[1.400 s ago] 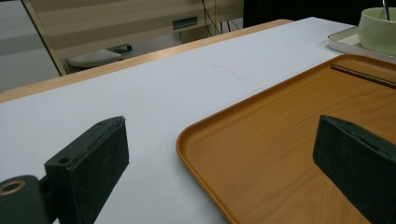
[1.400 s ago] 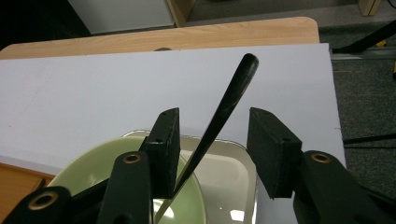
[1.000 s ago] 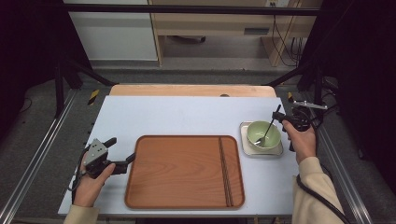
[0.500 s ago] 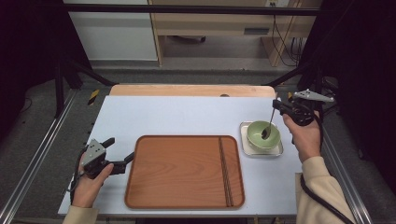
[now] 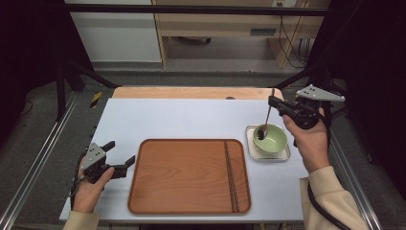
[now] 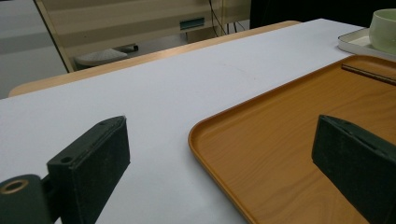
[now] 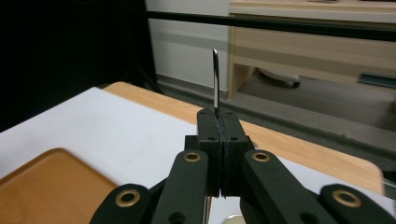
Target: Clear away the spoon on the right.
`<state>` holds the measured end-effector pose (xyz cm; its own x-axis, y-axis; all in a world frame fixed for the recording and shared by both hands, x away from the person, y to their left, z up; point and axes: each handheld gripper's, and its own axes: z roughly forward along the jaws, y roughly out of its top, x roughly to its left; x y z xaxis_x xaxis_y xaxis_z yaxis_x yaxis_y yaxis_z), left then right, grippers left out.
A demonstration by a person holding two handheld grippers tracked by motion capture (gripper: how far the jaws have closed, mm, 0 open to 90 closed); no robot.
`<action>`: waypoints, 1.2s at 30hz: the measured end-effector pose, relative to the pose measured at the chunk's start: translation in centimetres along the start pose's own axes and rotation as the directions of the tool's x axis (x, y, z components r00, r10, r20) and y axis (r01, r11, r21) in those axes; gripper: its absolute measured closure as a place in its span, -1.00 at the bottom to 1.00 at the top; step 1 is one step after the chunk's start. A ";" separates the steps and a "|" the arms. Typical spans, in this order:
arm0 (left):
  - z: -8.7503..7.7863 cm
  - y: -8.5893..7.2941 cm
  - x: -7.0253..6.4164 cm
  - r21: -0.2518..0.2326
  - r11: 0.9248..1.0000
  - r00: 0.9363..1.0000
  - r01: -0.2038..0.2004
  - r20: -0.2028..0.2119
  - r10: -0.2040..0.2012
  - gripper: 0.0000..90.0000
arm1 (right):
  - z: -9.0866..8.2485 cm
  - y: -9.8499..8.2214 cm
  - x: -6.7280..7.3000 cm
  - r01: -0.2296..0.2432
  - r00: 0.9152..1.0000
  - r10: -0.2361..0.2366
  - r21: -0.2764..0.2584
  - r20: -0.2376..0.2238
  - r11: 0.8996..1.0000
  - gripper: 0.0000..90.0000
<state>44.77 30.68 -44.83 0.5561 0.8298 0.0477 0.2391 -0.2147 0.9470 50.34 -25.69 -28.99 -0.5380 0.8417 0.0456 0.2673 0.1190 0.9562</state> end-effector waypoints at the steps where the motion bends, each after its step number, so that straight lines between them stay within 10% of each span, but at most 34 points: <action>1: 0.0 0.0 0.0 -0.001 1.000 1.000 -0.001 0.001 0.001 -0.91 | 0.1 0.0 0.5 0.000 1.000 0.000 0.002 -0.014 1.000 1.00; 22: -0.1 0.2 0.1 -0.016 1.000 1.000 0.000 0.004 0.000 -0.91 | 3.6 -3.7 7.7 0.036 0.979 -0.009 0.128 -0.205 0.991 0.99; 36: -0.1 0.3 -0.1 -0.015 1.000 1.000 0.000 0.012 0.001 -0.91 | 5.3 -8.6 11.8 0.014 0.941 0.072 0.248 -0.332 0.969 0.99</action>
<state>44.67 30.60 -44.51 0.5659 0.8233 0.0445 0.2268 -0.2073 0.9516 45.91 -13.96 -38.23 -0.7521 0.6256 0.2074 0.4498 0.2572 0.8553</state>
